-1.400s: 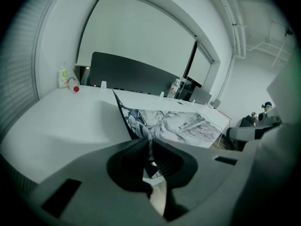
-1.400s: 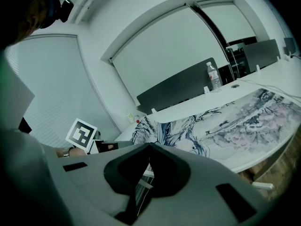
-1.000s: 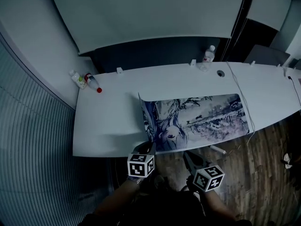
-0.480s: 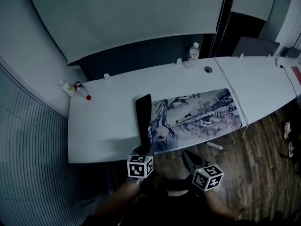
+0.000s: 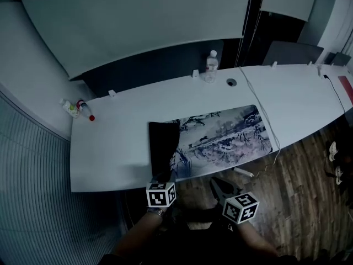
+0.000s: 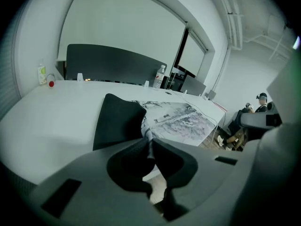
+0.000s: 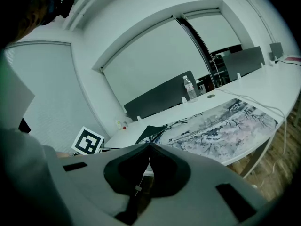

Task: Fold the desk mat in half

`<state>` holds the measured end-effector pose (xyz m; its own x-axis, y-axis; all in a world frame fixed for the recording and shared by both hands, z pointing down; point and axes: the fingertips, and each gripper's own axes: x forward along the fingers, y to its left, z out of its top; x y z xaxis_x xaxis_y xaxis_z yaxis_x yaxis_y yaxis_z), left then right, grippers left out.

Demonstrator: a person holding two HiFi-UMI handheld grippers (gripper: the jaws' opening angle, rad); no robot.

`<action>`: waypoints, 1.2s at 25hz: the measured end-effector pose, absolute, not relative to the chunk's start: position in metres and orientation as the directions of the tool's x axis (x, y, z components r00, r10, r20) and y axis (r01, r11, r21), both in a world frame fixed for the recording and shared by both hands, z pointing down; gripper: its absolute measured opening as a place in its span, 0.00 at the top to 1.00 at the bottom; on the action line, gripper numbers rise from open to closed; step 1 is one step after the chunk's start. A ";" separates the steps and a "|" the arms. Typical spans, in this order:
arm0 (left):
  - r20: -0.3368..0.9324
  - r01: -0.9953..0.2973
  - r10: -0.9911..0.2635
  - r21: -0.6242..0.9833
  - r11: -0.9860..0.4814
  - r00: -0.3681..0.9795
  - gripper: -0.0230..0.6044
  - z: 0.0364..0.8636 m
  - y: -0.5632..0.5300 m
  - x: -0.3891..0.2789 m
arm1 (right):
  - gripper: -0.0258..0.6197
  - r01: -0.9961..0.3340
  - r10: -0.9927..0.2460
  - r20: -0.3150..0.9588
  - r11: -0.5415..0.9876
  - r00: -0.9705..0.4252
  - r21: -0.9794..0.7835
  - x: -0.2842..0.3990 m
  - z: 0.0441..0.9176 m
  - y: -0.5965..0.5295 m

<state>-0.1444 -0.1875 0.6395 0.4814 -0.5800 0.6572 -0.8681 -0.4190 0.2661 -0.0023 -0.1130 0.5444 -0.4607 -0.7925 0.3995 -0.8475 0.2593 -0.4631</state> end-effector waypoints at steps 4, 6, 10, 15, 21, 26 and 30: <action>0.668 -0.876 -0.579 0.263 -0.404 0.468 0.91 0.643 -0.189 -0.129 | 0.92 -0.843 -0.784 0.403 0.266 -0.472 -0.468 0.015 0.545 -0.118; 0.668 -0.877 -0.581 0.263 -0.401 0.466 0.91 0.643 -0.192 -0.121 | 0.92 -0.841 -0.779 0.405 0.271 -0.478 -0.468 0.022 0.547 -0.121; 0.671 -0.877 -0.576 0.266 -0.400 0.466 0.91 0.645 -0.195 -0.109 | 0.92 -0.840 -0.775 0.412 0.270 -0.480 -0.471 0.033 0.549 -0.125; 0.676 -0.874 -0.569 0.261 -0.411 0.469 0.91 0.645 -0.197 -0.097 | 0.92 -0.838 -0.777 0.409 0.265 -0.478 -0.476 0.044 0.550 -0.129; 0.681 -0.864 -0.553 0.257 -0.433 0.480 0.91 0.644 -0.198 -0.081 | 0.92 -0.839 -0.786 0.408 0.244 -0.465 -0.487 0.059 0.550 -0.129; 0.689 -0.857 -0.539 0.251 -0.451 0.486 0.91 0.646 -0.197 -0.066 | 0.92 -0.841 -0.797 0.405 0.221 -0.447 -0.493 0.074 0.553 -0.125; 0.692 -0.853 -0.533 0.245 -0.461 0.487 0.91 0.646 -0.197 -0.054 | 0.92 -0.841 -0.803 0.406 0.204 -0.436 -0.501 0.087 0.555 -0.120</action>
<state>-0.0539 -0.1972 0.6461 0.4872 -0.5325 0.6922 -0.8527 -0.4612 0.2453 0.0866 -0.1201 0.5549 -0.4365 -0.8029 0.4059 -0.8409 0.2037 -0.5014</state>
